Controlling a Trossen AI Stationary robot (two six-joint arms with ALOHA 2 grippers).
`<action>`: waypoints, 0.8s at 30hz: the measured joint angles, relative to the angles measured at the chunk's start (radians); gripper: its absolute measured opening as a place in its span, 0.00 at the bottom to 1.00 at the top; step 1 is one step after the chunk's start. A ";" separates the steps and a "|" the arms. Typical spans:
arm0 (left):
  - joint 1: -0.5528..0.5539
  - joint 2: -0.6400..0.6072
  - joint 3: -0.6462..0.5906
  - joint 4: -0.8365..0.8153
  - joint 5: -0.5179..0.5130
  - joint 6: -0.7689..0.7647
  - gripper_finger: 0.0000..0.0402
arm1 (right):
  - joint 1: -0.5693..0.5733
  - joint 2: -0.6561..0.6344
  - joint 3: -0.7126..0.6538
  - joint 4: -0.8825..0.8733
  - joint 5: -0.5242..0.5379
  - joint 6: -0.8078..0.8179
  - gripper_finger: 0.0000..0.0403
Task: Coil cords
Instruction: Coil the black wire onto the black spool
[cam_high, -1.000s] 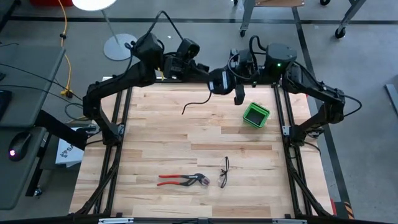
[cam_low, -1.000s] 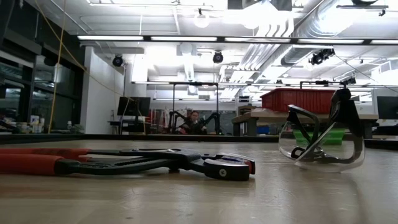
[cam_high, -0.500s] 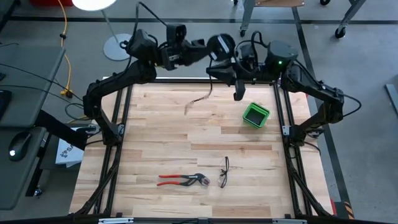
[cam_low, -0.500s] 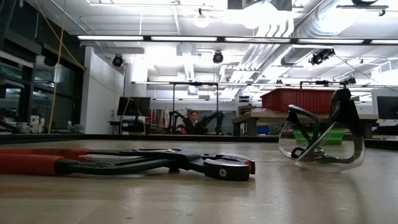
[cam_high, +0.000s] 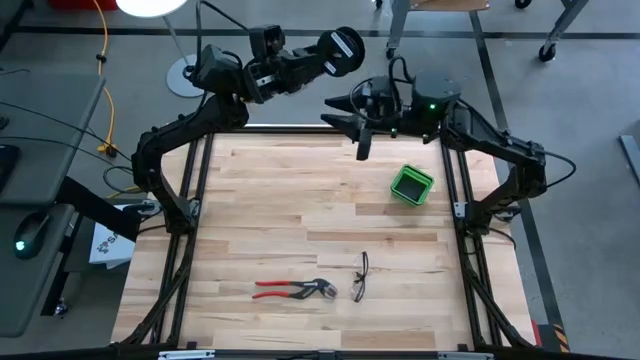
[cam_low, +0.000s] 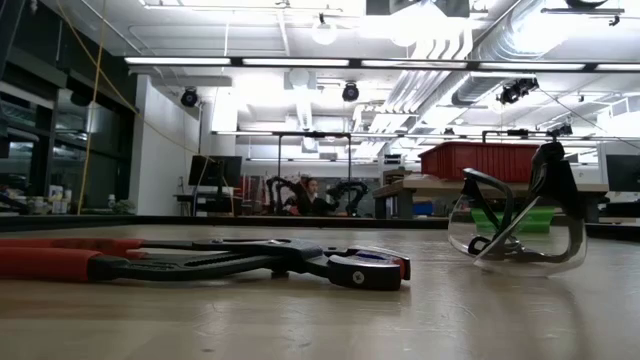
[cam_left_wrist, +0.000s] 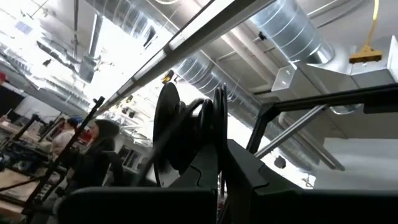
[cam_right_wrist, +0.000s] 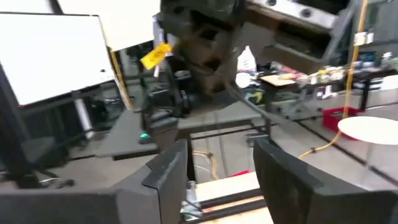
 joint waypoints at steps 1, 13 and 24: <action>0.000 -0.001 0.000 0.001 0.000 0.001 0.00 | 0.000 0.006 0.000 0.003 0.010 -0.008 0.44; -0.002 -0.011 0.000 0.011 -0.030 -0.005 0.00 | 0.037 0.074 0.000 0.104 0.026 -0.128 0.44; -0.027 -0.014 0.000 0.016 -0.045 -0.040 0.00 | 0.086 0.119 0.000 0.154 0.192 -0.347 0.44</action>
